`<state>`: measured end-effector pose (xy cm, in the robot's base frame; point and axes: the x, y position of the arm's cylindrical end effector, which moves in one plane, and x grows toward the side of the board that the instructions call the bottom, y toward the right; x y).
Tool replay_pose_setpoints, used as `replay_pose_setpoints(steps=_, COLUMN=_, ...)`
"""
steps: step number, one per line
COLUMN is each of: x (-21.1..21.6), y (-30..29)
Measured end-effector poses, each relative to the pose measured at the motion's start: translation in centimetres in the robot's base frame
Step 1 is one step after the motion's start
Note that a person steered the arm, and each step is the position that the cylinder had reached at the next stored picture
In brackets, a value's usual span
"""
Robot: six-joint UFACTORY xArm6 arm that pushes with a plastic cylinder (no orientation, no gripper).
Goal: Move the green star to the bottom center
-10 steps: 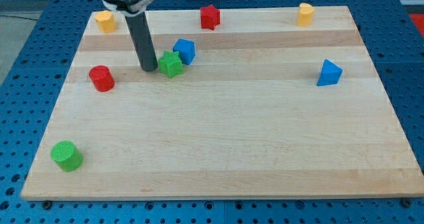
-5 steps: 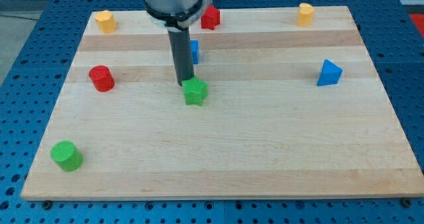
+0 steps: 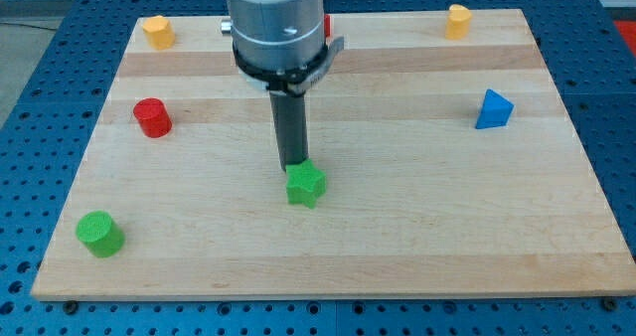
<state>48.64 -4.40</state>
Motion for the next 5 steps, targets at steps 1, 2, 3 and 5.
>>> replay_pose_setpoints(steps=1, x=2.0, y=0.2)
replay_pose_setpoints(steps=2, x=1.8, y=1.4)
replay_pose_setpoints(steps=3, x=1.5, y=3.6)
replay_pose_setpoints(steps=5, x=3.8, y=3.7)
